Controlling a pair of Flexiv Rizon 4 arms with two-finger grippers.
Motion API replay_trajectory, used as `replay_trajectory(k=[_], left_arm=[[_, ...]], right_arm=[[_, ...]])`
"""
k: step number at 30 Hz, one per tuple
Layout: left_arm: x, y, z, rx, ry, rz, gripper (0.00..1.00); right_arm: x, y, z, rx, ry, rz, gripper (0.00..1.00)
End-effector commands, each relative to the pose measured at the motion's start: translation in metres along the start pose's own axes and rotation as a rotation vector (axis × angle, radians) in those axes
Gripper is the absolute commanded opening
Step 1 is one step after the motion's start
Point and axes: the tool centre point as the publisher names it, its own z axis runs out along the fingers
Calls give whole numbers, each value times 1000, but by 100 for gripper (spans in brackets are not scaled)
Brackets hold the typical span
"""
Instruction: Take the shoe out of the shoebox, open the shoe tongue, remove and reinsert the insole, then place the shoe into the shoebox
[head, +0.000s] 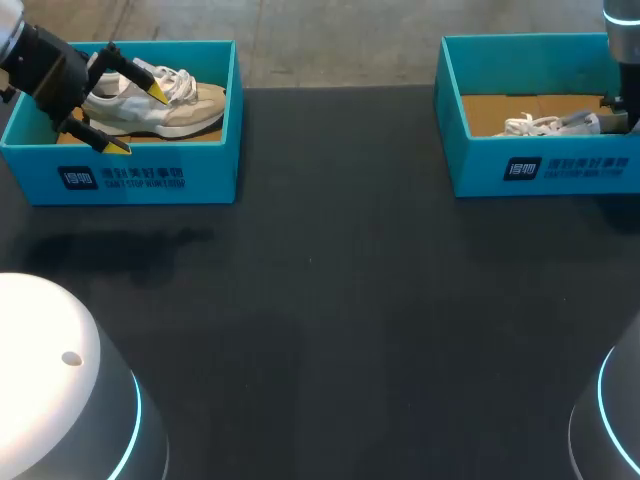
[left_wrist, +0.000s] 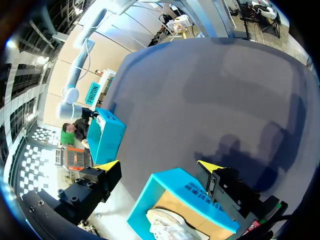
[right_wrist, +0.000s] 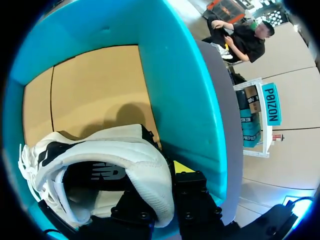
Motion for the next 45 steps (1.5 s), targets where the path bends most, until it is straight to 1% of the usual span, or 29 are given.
replay_trajectory(k=[1, 6, 7, 8, 10, 11, 13, 19, 22, 29, 32, 33, 34, 38, 40, 43, 45], left_arm=[[0, 0, 0, -2, 3, 0, 100], [0, 0, 0, -2, 3, 0, 100], [0, 0, 0, -2, 3, 0, 100], [0, 0, 0, -2, 3, 0, 100], [0, 0, 0, -2, 3, 0, 100], [0, 0, 0, -2, 3, 0, 100], [0, 0, 0, -2, 3, 0, 100], [0, 0, 0, -2, 3, 0, 100], [0, 0, 0, -2, 3, 0, 100], [0, 0, 0, -2, 3, 0, 100], [0, 0, 0, -2, 3, 0, 100], [0, 0, 0, -2, 3, 0, 100], [0, 0, 0, -2, 3, 0, 100], [0, 0, 0, -2, 3, 0, 100], [0, 0, 0, -2, 3, 0, 100], [0, 0, 0, -2, 3, 0, 100], [0, 0, 0, -2, 3, 0, 100]], right_arm=[[3, 6, 4, 13, -3, 8, 0], [4, 6, 6, 13, -1, 20, 0], [5, 7, 6, 10, -1, 22, 14], [5, 7, 5, 9, -1, 23, 22], [6, 7, 3, 6, -2, 25, 28], [6, 7, 2, 5, -2, 26, 34], [6, 7, -1, 1, -3, 30, 44], [5, 4, -13, -10, -6, 33, 38], [2, 1, -24, -26, -1, 47, 37], [-7, -5, -54, -78, 15, 101, 43], [-10, -10, -67, -96, 61, 127, 44], [-9, -12, -71, -104, 66, 123, 42], [-9, -14, -75, -110, 73, 119, 40], [-3, -23, -90, -136, 102, 105, 41], [0, -28, -98, -146, 135, 92, 40], [7, -39, -110, -165, 190, 63, 39], [12, -47, -118, -181, 210, 43, 41]])
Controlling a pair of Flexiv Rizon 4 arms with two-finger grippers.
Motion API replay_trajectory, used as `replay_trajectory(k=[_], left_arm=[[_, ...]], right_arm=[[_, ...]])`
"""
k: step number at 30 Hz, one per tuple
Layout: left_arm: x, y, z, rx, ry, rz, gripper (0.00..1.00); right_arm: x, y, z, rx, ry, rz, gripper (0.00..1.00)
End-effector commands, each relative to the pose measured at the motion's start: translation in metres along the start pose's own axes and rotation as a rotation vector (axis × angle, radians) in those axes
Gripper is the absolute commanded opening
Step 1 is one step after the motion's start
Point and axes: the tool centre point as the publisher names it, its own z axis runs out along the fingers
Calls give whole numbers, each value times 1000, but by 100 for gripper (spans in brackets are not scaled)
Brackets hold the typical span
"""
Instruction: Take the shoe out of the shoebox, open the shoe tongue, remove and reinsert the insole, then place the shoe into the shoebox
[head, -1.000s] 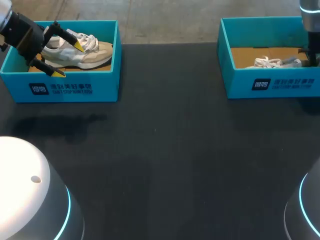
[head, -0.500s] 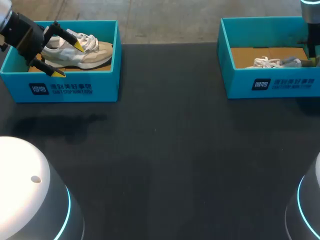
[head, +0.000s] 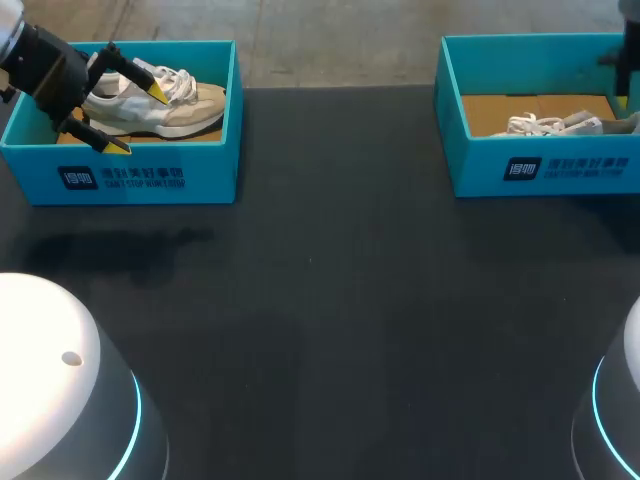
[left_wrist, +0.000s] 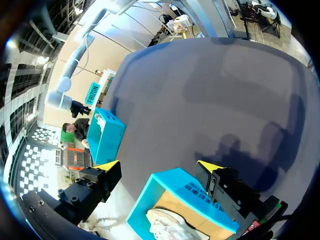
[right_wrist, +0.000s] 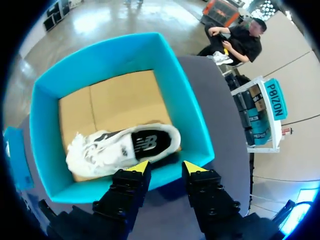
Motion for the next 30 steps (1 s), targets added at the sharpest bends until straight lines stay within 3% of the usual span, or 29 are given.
replay_trajectory(k=[1, 10, 26, 27, 28, 29, 30], left_arm=[[0, 0, 0, -2, 3, 0, 100], [0, 0, 0, -2, 3, 0, 100], [0, 0, 0, -2, 3, 0, 100], [-2, 2, -5, -48, 25, 43, 100], [-3, 5, -7, -79, 45, 65, 100], [-3, 8, -9, -83, 54, 107, 100], [-3, 12, -11, -94, 55, 130, 100]], right_arm=[[-1, -24, -17, -88, 65, -22, 42], [22, -65, -42, -100, 97, -79, 46], [31, -105, -49, -54, 142, -62, 48], [31, -108, -49, -45, 144, -71, 52], [32, -110, -48, -42, 142, -71, 72], [32, -111, -47, -36, 142, -64, 100], [32, -111, -45, -32, 142, -56, 100]])
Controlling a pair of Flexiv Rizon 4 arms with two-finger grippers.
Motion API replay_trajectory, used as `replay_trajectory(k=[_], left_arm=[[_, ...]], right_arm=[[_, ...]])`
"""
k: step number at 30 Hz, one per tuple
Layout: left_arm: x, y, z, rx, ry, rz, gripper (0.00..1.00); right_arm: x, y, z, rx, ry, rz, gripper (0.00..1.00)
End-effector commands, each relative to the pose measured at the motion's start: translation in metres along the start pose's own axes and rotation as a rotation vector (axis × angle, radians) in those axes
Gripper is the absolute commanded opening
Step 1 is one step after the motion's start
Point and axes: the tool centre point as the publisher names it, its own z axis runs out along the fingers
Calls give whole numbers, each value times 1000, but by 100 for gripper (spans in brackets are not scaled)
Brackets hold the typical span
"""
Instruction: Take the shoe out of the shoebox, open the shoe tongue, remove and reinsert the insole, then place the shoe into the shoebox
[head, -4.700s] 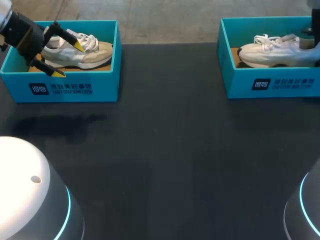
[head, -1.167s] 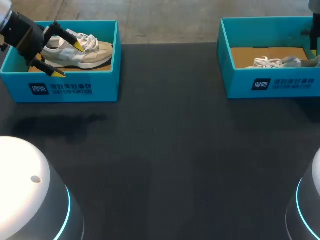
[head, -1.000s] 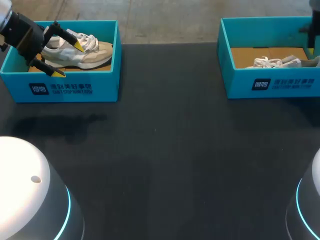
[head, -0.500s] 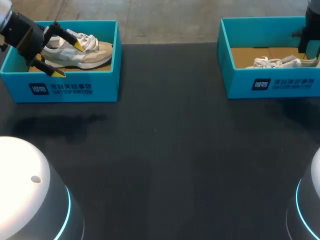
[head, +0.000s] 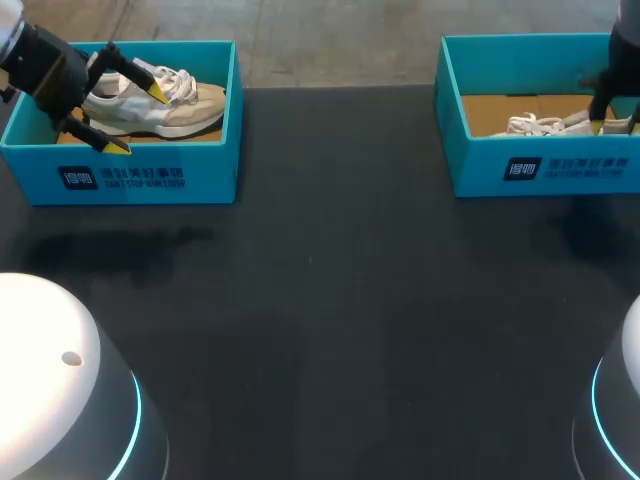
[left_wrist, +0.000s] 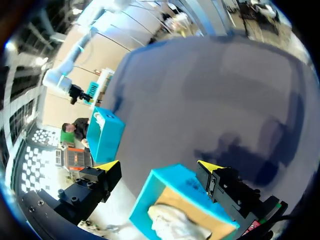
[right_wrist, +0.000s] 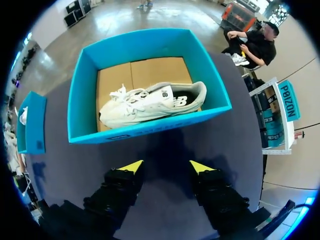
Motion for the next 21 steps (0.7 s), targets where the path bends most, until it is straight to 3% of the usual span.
replay_trajectory(k=[1, 8, 11, 21], left_arm=[[-5, 8, -8, -77, 46, 105, 100], [-4, 40, -18, -133, 127, 355, 100], [-4, 59, -24, -100, 121, 382, 100], [7, 129, -24, -137, 289, 388, 100]], right_arm=[[-2, -6, 4, -6, 7, 16, 100], [-2, -6, 4, -6, 7, 16, 100], [-2, -6, 4, -6, 7, 16, 100], [-2, -6, 4, -6, 7, 16, 100]])
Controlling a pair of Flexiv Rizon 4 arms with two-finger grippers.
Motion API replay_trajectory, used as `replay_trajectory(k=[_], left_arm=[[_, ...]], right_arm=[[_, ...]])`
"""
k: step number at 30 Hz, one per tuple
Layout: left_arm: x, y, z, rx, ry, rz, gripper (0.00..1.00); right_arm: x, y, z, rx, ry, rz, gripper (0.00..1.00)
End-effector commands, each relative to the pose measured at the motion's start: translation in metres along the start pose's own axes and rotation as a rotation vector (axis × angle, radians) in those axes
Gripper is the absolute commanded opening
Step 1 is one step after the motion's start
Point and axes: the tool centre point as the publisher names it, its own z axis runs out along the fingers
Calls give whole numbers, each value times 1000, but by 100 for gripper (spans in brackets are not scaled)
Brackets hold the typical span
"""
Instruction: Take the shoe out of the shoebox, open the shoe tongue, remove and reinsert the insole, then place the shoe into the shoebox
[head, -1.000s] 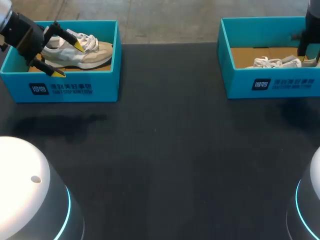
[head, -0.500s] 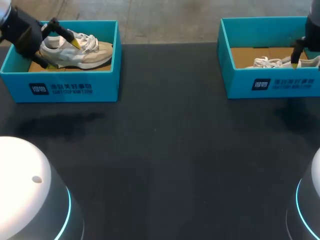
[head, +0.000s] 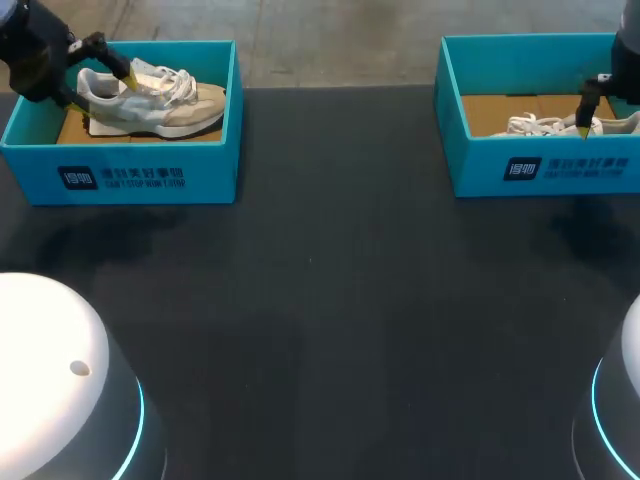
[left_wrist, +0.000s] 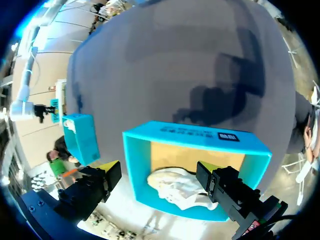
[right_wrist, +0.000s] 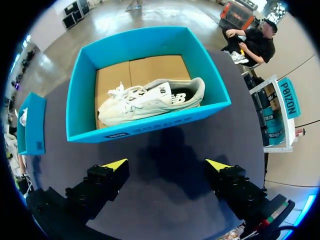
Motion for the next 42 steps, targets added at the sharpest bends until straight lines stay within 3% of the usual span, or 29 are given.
replay_trajectory(k=[1, 14, 20, 39, 42], left_arm=[[4, 41, 7, 72, 47, -14, 100], [38, 91, 29, 106, 142, -117, 100], [59, 104, 38, 95, 255, -160, 100], [59, 104, 38, 95, 255, -160, 100], [62, 107, 42, 34, 314, -111, 100]], right_arm=[[0, -1, 0, -1, 1, 1, 100], [0, -1, 0, -1, 1, 1, 100], [0, -1, 0, -1, 1, 1, 100], [0, -1, 0, -1, 1, 1, 100], [0, -1, 0, -1, 1, 1, 100]])
